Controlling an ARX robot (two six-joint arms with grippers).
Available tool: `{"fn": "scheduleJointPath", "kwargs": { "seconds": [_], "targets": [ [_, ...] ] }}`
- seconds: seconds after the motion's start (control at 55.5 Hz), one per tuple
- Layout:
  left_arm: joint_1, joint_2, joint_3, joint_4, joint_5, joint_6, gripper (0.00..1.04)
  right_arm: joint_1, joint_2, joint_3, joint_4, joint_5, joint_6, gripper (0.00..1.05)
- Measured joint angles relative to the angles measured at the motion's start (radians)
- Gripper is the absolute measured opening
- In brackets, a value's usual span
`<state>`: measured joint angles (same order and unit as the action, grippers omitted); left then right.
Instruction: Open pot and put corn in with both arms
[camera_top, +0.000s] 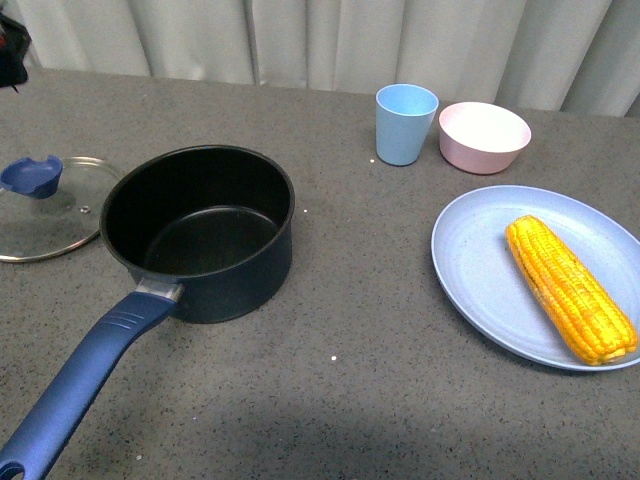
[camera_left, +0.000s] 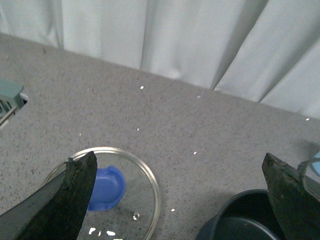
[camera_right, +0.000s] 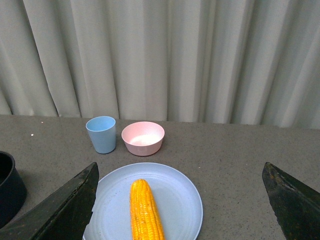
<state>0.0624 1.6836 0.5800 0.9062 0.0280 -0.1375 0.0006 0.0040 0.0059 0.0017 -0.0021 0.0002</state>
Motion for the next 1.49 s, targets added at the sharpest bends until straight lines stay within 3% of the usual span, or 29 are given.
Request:
{"fn": "scheduleJointPath", "kwargs": {
  "seconds": [0.324,0.414,0.846,1.495],
  "targets": [
    [-0.025,-0.341,-0.217,-0.044,0.031,0.018,0.98,0.0,0.0,0.0,0.0,0.0,0.0,0.96],
    [-0.053,-0.42,-0.304,0.051,-0.023,0.079,0.83,0.0,0.0,0.0,0.0,0.0,0.0,0.96],
    [-0.062,-0.684,-0.512,0.018,-0.027,0.127,0.04,0.0,0.0,0.0,0.0,0.0,0.0,0.96],
    [-0.063,-1.155,-0.56,-0.384,-0.028,0.13,0.04,0.0,0.0,0.0,0.0,0.0,0.0,0.96]
  ]
}}
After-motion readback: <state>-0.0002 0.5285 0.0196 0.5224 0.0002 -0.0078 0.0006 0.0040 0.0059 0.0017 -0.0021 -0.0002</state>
